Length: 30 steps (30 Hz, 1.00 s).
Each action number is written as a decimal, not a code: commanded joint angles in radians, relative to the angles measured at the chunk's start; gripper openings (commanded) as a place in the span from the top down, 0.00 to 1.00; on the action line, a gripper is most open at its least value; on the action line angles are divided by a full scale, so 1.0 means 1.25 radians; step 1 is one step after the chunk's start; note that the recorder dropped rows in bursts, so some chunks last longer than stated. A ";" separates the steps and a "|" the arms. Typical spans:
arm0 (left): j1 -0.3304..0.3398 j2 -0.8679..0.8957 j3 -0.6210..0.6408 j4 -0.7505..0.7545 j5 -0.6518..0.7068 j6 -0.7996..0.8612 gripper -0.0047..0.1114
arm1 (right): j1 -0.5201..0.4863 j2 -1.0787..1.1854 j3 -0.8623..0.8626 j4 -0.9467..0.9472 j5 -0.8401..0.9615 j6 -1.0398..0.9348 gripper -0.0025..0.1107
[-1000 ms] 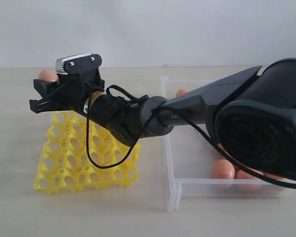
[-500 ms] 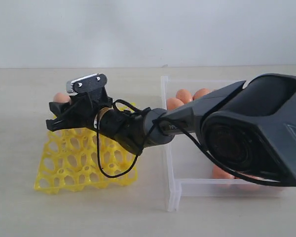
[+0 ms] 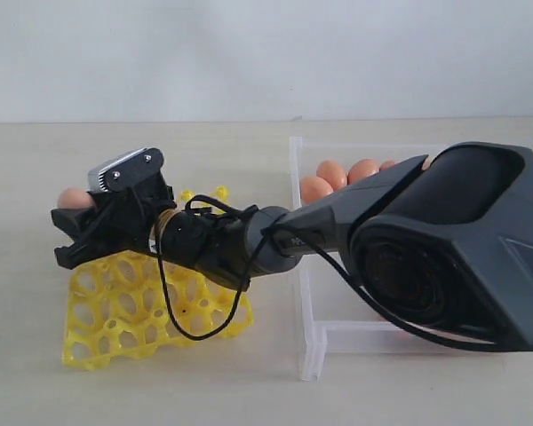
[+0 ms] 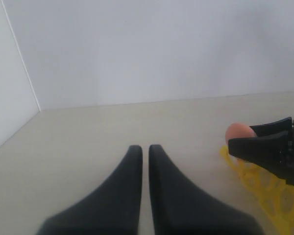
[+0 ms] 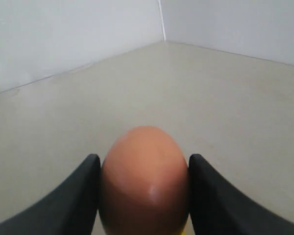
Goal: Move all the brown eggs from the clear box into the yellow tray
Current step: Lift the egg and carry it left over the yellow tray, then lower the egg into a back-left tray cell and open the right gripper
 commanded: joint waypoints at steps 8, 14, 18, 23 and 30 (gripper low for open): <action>-0.001 -0.001 0.003 0.000 -0.002 -0.004 0.93 | 0.007 -0.017 -0.004 -0.008 0.099 -0.004 0.98; -0.001 -0.001 0.003 0.000 -0.002 -0.004 0.93 | 0.007 -0.017 -0.004 0.051 0.115 -0.040 0.98; -0.001 -0.001 0.003 0.000 -0.002 -0.004 0.93 | 0.007 -0.017 -0.004 0.182 0.176 -0.134 0.98; -0.001 -0.001 0.003 0.000 -0.002 -0.004 0.93 | 0.007 -0.017 -0.004 0.202 0.170 -0.165 0.98; -0.001 -0.001 0.003 0.000 -0.002 -0.004 0.93 | 0.007 -0.042 -0.004 0.202 0.115 -0.200 0.98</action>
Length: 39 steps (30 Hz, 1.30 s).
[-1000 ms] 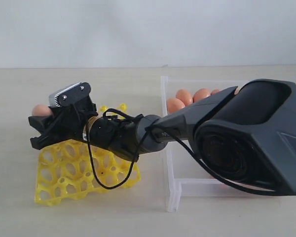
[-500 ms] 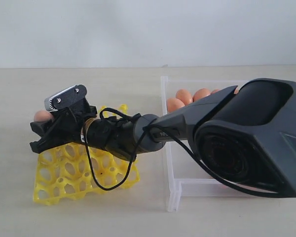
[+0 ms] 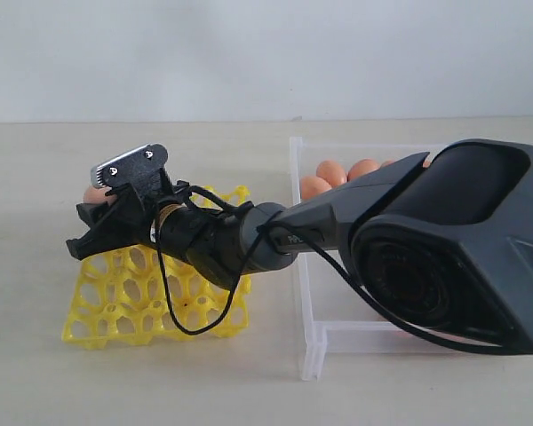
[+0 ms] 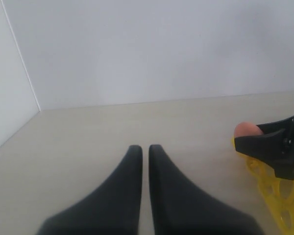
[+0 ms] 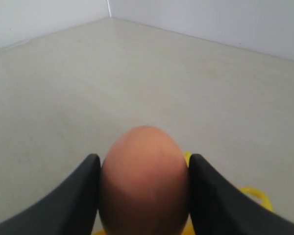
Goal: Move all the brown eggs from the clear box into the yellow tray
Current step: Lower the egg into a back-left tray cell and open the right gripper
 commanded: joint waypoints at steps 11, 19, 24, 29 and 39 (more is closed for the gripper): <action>-0.001 -0.001 0.003 0.000 -0.002 -0.004 0.93 | -0.002 -0.034 0.002 0.083 0.043 -0.032 0.98; -0.001 -0.001 0.003 0.000 -0.002 -0.004 0.93 | -0.002 -0.034 0.002 0.085 0.060 0.004 0.98; -0.001 -0.001 0.003 0.000 -0.002 -0.004 0.93 | -0.002 -0.032 0.002 0.085 0.062 0.018 0.98; -0.001 -0.001 0.003 0.000 -0.002 -0.004 0.93 | -0.002 -0.030 0.002 0.085 0.100 0.018 0.98; -0.001 -0.001 0.003 0.000 -0.002 -0.004 0.93 | -0.002 -0.030 0.002 0.085 0.111 0.016 0.98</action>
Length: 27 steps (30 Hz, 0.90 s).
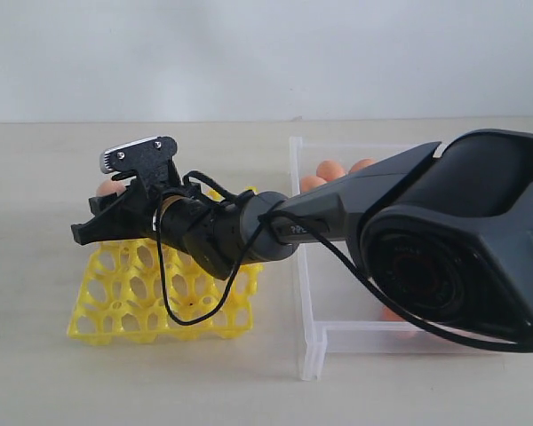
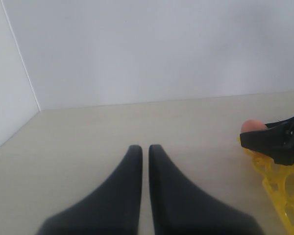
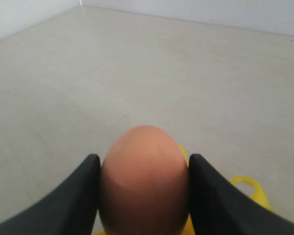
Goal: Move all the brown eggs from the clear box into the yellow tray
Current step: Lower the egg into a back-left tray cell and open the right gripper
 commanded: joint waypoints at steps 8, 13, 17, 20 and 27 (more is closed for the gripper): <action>-0.001 -0.001 0.003 0.000 -0.002 -0.004 0.93 | -0.002 -0.007 0.002 0.003 0.027 -0.002 0.67; -0.001 -0.001 0.003 0.000 -0.002 -0.004 0.93 | -0.002 -0.007 0.002 0.006 0.049 -0.022 0.50; -0.001 -0.001 0.003 0.000 -0.002 -0.004 0.93 | -0.002 -0.007 0.002 0.006 0.049 -0.022 0.50; -0.001 -0.001 0.003 0.000 -0.002 -0.004 0.93 | -0.002 -0.007 0.002 0.006 0.049 -0.022 0.50; -0.001 -0.001 0.003 0.000 -0.002 -0.004 0.93 | -0.002 -0.010 0.002 0.006 0.049 -0.044 0.50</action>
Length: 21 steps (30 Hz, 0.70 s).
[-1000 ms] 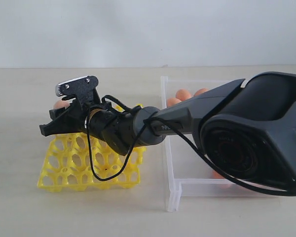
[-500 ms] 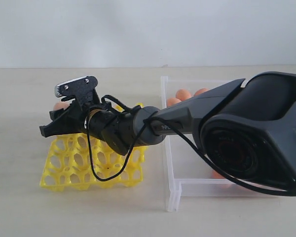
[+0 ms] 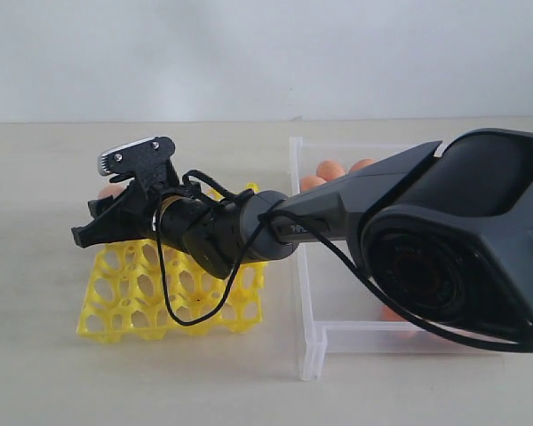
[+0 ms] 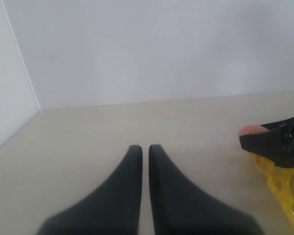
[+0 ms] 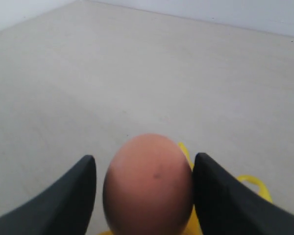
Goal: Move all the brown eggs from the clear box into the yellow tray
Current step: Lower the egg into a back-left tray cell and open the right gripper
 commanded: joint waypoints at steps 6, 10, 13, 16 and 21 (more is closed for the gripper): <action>-0.001 -0.001 0.003 0.000 -0.002 -0.004 0.93 | -0.002 -0.014 0.002 0.011 0.042 -0.036 0.50; -0.001 -0.001 0.003 0.000 -0.002 -0.004 0.93 | -0.002 -0.014 0.002 0.063 0.042 -0.082 0.50; -0.001 -0.001 0.003 0.000 -0.002 -0.004 0.93 | -0.002 -0.014 0.002 0.127 0.031 -0.130 0.50; -0.001 -0.001 0.003 0.000 -0.002 -0.004 0.93 | -0.002 -0.014 0.002 0.155 0.026 -0.156 0.50; -0.019 -0.001 0.003 0.000 -0.002 -0.004 0.93 | -0.002 -0.014 0.002 0.152 0.005 -0.163 0.50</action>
